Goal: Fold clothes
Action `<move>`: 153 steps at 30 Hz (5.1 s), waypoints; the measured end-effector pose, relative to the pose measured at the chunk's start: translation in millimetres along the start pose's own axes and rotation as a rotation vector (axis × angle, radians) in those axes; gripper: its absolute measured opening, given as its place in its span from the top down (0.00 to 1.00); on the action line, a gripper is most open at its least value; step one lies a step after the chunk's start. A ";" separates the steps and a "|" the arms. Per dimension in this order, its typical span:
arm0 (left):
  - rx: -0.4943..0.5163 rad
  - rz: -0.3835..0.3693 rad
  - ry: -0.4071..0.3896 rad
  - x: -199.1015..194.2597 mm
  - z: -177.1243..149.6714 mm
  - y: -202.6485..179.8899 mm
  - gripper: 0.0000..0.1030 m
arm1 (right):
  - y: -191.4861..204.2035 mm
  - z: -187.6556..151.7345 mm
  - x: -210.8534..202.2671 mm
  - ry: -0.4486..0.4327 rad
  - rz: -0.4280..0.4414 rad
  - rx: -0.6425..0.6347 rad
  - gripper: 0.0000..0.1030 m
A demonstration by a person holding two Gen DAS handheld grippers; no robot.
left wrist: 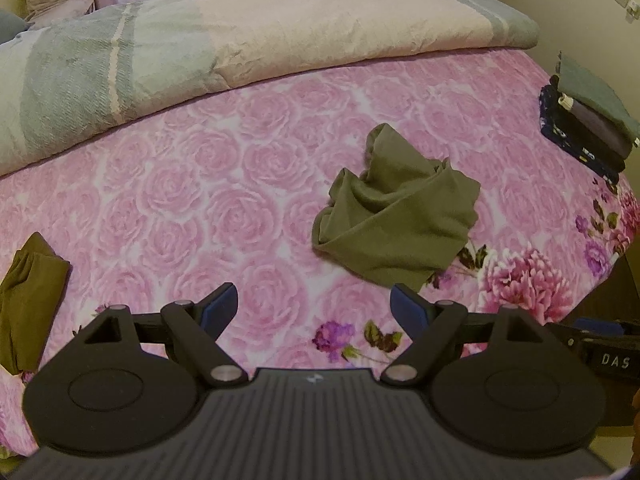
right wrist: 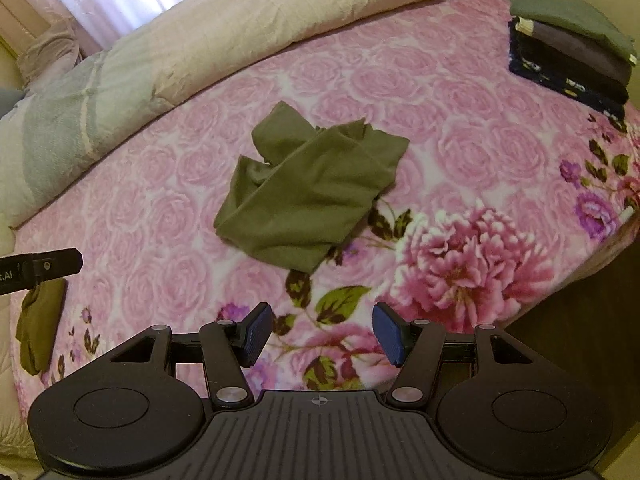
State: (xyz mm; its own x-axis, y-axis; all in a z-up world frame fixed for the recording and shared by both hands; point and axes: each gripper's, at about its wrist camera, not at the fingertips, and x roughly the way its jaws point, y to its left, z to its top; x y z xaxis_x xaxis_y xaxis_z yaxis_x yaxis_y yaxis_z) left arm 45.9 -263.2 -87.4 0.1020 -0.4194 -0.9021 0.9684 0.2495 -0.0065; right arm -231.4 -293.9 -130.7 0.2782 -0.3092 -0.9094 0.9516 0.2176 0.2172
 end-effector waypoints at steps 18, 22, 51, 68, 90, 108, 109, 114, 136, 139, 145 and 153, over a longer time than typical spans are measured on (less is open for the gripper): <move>-0.018 0.032 0.029 35.4 37.1 -78.6 0.21 | -72.7 62.5 11.1 0.026 0.018 -0.039 0.42; -0.061 0.050 0.029 46.0 51.0 -104.3 0.21 | -98.4 94.0 17.6 0.036 0.033 -0.071 0.42; 0.174 0.052 -0.015 203.5 45.1 -164.6 0.41 | -250.0 128.7 140.2 0.192 -0.068 -0.020 0.42; 0.543 -0.025 -0.135 257.2 31.0 -178.9 0.90 | -239.1 92.3 194.8 0.306 -0.109 -0.035 0.42; -0.731 0.432 -0.277 86.1 -82.2 175.5 0.97 | -169.2 113.3 210.1 0.190 0.037 -0.039 0.42; 0.536 -0.022 -0.146 240.2 -58.9 -86.7 0.49 | -186.4 109.8 257.8 0.129 0.218 0.502 0.42; 0.657 0.000 -0.165 247.6 -64.7 -103.5 0.49 | -193.5 106.9 255.0 0.128 0.208 0.518 0.42; 1.099 0.175 -0.204 292.4 -96.8 -145.2 0.74 | -226.9 94.6 241.8 0.124 0.178 0.590 0.42; -0.691 0.059 -0.418 194.5 189.1 234.7 0.68 | -123.5 149.5 260.6 0.075 0.226 0.403 0.42; -0.758 0.049 -0.303 214.7 138.1 254.1 0.65 | -84.3 153.7 274.5 0.083 0.250 0.285 0.42; -0.797 0.153 -0.031 241.5 -10.4 257.6 0.66 | 15.0 168.7 308.9 0.120 0.357 0.064 0.42; -1.062 0.201 0.002 219.3 -98.5 302.4 0.64 | 60.6 181.7 399.6 0.175 0.485 0.360 0.43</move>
State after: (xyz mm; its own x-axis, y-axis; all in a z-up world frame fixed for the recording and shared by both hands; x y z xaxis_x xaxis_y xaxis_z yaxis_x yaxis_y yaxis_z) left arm 338.7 -193.7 -329.7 0.2356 -0.2854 -0.9290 0.2415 0.9431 -0.2285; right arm -38.8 -572.5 -416.5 0.6928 -0.0910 -0.7154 0.7153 -0.0393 0.6977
